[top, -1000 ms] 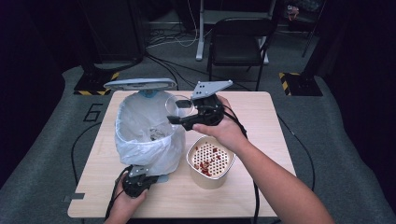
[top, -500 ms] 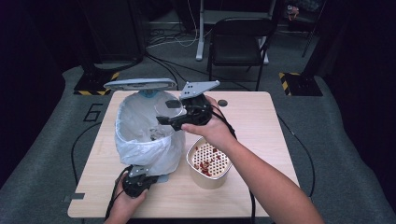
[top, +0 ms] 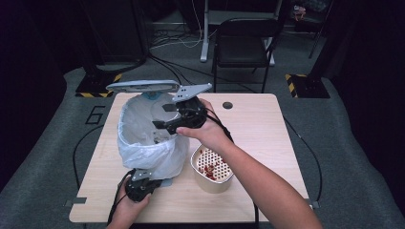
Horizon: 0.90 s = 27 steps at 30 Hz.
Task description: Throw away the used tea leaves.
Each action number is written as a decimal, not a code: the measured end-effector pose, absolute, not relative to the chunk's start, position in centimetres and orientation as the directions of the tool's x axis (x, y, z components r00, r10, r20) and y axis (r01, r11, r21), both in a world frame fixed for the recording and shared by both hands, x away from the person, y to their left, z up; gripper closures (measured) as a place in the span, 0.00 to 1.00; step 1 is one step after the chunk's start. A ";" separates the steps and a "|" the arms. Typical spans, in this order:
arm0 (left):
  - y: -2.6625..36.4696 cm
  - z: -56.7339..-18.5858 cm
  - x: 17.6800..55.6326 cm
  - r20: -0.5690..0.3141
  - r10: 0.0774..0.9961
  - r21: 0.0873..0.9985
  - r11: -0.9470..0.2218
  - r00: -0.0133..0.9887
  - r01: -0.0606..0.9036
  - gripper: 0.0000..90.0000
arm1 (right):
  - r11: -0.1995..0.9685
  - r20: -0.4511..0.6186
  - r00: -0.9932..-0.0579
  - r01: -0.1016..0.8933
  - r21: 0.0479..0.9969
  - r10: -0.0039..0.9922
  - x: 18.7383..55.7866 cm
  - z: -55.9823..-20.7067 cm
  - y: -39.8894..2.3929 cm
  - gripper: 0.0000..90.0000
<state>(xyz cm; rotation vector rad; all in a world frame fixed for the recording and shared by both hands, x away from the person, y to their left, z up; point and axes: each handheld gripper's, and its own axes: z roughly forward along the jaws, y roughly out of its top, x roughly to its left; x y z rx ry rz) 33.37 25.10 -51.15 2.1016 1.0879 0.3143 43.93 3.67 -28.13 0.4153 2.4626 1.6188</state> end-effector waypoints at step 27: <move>24.9 -51.3 33.4 -0.142 0.784 0.722 -0.335 0.604 0.605 1.00 | 0.403 -0.011 -0.940 0.135 0.905 0.340 42.8 -28.1 2.1 0.15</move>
